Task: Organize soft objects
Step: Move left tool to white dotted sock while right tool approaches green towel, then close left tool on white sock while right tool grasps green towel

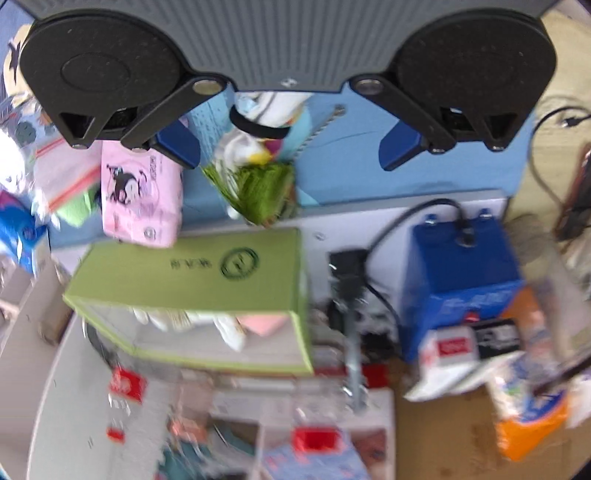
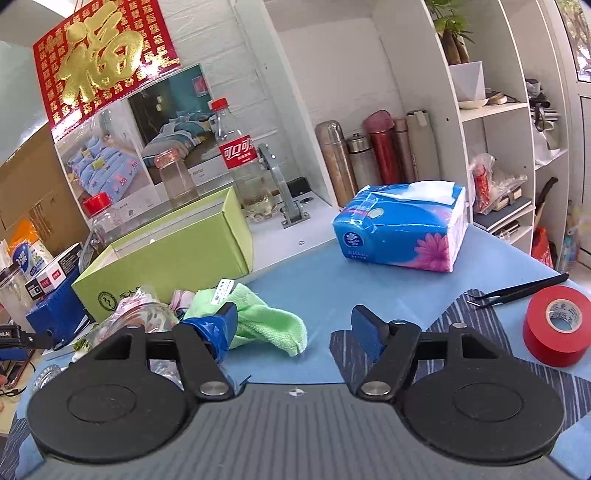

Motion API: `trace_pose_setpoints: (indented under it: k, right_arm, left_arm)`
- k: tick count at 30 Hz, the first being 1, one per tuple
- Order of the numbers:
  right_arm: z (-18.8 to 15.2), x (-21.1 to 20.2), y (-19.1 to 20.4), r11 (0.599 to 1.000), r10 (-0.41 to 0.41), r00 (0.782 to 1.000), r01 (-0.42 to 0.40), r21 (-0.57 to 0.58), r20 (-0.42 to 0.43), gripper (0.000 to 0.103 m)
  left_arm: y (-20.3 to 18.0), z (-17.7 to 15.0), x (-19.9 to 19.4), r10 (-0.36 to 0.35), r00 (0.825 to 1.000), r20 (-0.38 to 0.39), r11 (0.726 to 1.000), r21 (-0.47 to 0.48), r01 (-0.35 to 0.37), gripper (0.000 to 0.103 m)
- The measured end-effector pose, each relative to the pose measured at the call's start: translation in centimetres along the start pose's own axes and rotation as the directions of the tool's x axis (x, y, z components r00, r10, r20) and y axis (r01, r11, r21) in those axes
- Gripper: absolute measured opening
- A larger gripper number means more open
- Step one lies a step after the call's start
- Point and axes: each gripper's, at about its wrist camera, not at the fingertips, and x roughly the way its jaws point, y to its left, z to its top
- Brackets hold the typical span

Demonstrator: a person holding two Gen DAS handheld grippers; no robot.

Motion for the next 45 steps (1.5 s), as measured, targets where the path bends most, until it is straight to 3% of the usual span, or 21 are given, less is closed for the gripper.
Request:
trace_pose_setpoints:
  k: [5, 8, 15, 19, 22, 25, 30, 32, 34, 38, 43, 45]
  right_arm:
    - [0.2, 0.2, -0.3, 1.0, 0.004, 1.0, -0.004, 0.015, -0.01, 0.055]
    - [0.3, 0.2, -0.5, 1.0, 0.004, 1.0, -0.004, 0.026, -0.004, 0.055]
    - [0.5, 0.3, -0.3, 1.0, 0.016, 1.0, -0.016, 0.024, -0.005, 0.056]
    - [0.6, 0.3, -0.2, 1.0, 0.025, 1.0, -0.025, 0.016, -0.004, 0.056]
    - [1.2, 0.8, 0.3, 0.999, 0.028, 0.999, -0.028, -0.035, -0.018, 0.057]
    - [2.5, 2.4, 1.3, 0.984, 0.051, 0.997, -0.06, -0.165, -0.062, 0.057]
    - [5.7, 6.6, 3.1, 0.951, 0.079, 0.981, -0.127, -0.283, -0.175, 0.057]
    - [6.7, 8.7, 4.4, 0.938, 0.096, 0.966, -0.168, -0.304, -0.239, 0.057]
    - [6.9, 11.0, 6.1, 0.905, 0.148, 0.935, -0.259, -0.339, -0.321, 0.057]
    - [7.2, 15.5, 7.9, 0.886, 0.181, 0.845, -0.362, -0.291, -0.503, 0.058]
    - [6.1, 18.4, 8.4, 0.887, 0.096, 0.798, -0.341, -0.313, -0.595, 0.058]
    - [5.5, 18.2, 7.9, 0.887, 0.075, 0.8, -0.326, -0.326, -0.595, 0.058]
  left_arm:
    - [0.5, 0.2, 4.4, 0.035, 0.988, -0.154, 0.999, 0.031, -0.031, 0.102]
    - [2.0, -0.6, 4.6, -0.016, 0.986, -0.164, 1.0, -0.025, 0.012, 0.102]
    - [7.3, -4.0, 1.2, 0.063, 0.99, -0.127, 0.981, -0.174, -0.084, 0.102]
    - [8.9, -5.8, -1.1, 0.102, 0.988, -0.116, 0.97, -0.208, -0.125, 0.102]
    - [8.4, -6.1, -3.8, 0.109, 0.993, -0.033, 0.971, -0.21, -0.114, 0.102]
    - [7.5, -5.3, -5.5, 0.076, 0.996, 0.044, 0.974, -0.218, -0.065, 0.102]
    - [5.9, -4.0, -5.8, 0.065, 0.995, 0.081, 0.975, -0.218, -0.046, 0.102]
    - [5.5, -3.8, -5.3, 0.069, 0.995, 0.069, 0.973, -0.226, -0.052, 0.102]
    - [5.4, -3.7, -4.9, 0.071, 0.996, 0.052, 0.972, -0.227, -0.057, 0.102]
    - [5.6, -3.6, -4.4, 0.091, 0.995, 0.035, 0.97, -0.23, -0.081, 0.102]
    - [6.1, -3.4, -3.8, 0.087, 0.996, 0.021, 0.963, -0.257, -0.079, 0.102]
    - [6.1, -3.4, -3.9, 0.085, 0.996, 0.024, 0.964, -0.253, -0.077, 0.102]
